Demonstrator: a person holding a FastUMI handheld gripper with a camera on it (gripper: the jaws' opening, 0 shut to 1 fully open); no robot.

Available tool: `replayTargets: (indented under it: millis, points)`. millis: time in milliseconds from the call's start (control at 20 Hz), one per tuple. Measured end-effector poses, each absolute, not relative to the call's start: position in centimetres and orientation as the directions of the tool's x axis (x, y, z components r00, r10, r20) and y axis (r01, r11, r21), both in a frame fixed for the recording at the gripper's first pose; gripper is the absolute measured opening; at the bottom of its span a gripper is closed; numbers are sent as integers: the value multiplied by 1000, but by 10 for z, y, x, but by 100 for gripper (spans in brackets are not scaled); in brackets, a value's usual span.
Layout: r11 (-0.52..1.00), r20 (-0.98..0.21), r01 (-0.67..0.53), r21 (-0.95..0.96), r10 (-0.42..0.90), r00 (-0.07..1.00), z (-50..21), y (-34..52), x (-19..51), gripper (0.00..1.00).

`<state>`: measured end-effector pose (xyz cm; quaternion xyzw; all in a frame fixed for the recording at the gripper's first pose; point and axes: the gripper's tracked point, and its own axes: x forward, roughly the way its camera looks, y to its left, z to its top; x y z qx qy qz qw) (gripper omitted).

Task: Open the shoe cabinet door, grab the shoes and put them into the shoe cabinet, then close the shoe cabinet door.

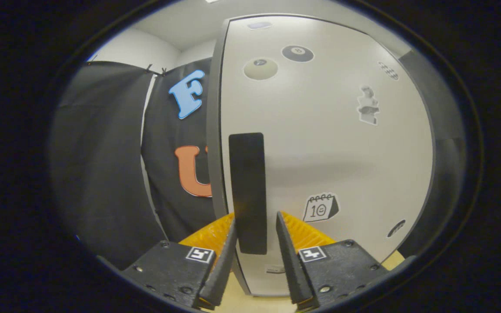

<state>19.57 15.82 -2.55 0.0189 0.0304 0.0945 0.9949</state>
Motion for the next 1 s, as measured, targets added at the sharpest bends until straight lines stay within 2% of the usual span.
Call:
replayTargets:
  millis: [100,300,1000]
  points:
    - [986,-49,-167,20,168,985,-25,160,195,41]
    - [992,-42,-122,-24,121,992,-27,156,197,33]
    - [958,-98,-280,-52,275,957,-27,151,181,29]
